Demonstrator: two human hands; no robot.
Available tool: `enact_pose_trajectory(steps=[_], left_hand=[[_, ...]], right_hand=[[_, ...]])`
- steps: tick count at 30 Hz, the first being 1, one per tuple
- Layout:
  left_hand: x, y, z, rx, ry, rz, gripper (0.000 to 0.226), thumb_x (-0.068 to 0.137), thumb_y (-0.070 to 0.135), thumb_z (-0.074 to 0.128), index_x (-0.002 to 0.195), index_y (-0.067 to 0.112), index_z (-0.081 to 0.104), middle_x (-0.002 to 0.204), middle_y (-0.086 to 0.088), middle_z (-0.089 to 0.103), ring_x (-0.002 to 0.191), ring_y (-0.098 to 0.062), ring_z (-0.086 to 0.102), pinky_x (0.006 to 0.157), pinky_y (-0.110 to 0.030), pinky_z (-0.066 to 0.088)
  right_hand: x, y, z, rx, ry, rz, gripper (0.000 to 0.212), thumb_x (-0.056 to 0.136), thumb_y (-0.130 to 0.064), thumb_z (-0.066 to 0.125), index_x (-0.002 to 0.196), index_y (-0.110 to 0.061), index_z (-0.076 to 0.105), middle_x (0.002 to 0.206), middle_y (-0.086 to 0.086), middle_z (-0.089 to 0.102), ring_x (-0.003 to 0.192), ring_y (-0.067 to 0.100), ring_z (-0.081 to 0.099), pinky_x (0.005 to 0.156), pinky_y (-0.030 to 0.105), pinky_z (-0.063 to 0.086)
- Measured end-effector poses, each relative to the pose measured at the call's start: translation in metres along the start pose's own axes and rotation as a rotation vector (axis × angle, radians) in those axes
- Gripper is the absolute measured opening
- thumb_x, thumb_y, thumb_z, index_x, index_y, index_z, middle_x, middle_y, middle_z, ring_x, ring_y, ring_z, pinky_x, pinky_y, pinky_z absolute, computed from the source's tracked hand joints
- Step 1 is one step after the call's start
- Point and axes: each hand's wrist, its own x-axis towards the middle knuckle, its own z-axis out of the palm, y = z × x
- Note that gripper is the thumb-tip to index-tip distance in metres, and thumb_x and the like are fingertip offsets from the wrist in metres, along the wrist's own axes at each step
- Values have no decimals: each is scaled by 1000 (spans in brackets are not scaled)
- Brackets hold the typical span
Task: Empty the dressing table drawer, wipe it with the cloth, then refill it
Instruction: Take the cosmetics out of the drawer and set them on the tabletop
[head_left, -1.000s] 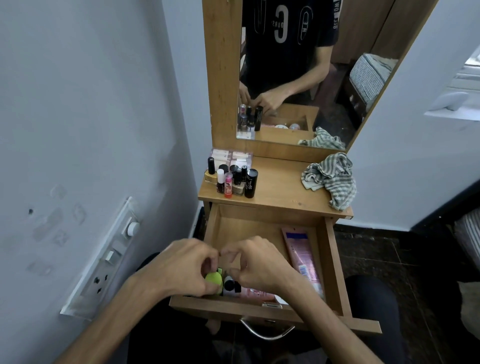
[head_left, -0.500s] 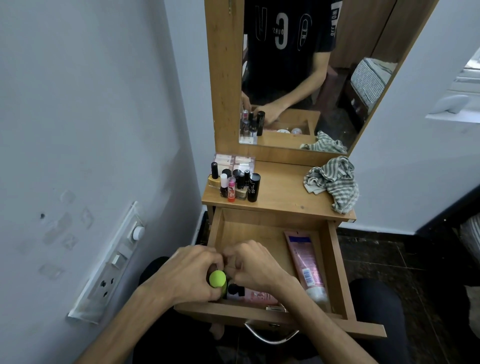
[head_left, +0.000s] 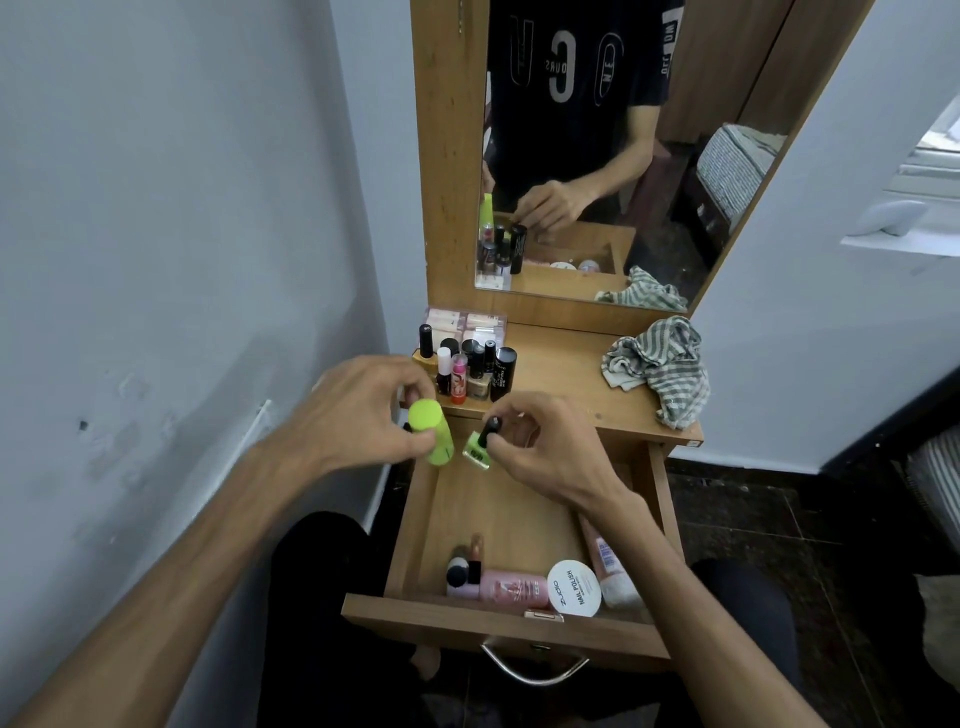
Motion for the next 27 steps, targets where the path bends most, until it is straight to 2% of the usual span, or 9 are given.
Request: enact_pose_trajectory(steps=[3, 7, 13, 17, 21, 27], left_hand=[[16, -3, -12, 13, 43, -18, 28, 66, 39, 83, 89, 28, 71, 76, 16, 63, 64, 3, 53, 56, -18, 31], [31, -11, -18, 35, 47, -40, 27, 68, 35, 83, 90, 25, 72, 82, 14, 64, 68, 0, 53, 57, -22, 32], [46, -24, -22, 45, 72, -56, 34, 65, 46, 72, 94, 27, 72, 88, 10, 66, 72, -4, 54, 59, -24, 34], [53, -31, -16, 67, 74, -66, 32, 70, 41, 78, 98, 25, 72, 92, 7, 68, 74, -9, 55, 61, -24, 35], [56, -35, -9, 81, 64, -90, 43, 64, 50, 66, 100, 27, 72, 93, 9, 66, 79, -13, 58, 66, -29, 40], [58, -41, -4, 66, 103, -111, 46, 65, 52, 61, 103, 29, 72, 95, 13, 66, 83, -14, 59, 71, -32, 46]], right_hand=[[10, -4, -9, 5, 76, -3, 15, 78, -33, 71, 90, -24, 76, 82, -10, 72, 66, 9, 68, 61, 35, 61], [18, -7, -18, -41, 143, -29, 15, 76, -33, 72, 88, -25, 76, 81, -13, 72, 65, 9, 67, 59, 25, 57], [21, -4, -31, -80, 176, 0, 16, 76, -33, 72, 88, -24, 78, 82, -16, 73, 62, 8, 67, 62, 34, 60], [25, -2, -39, -149, 165, 5, 14, 77, -32, 73, 88, -26, 79, 82, -17, 73, 64, 5, 66, 66, 33, 60], [28, 0, -49, -204, 132, 27, 16, 74, -34, 70, 85, -27, 79, 79, -17, 72, 64, 3, 66, 65, 31, 59], [33, 17, -58, -257, 94, 86, 12, 72, -35, 72, 81, -30, 77, 74, -18, 71, 63, -2, 64, 61, 23, 50]])
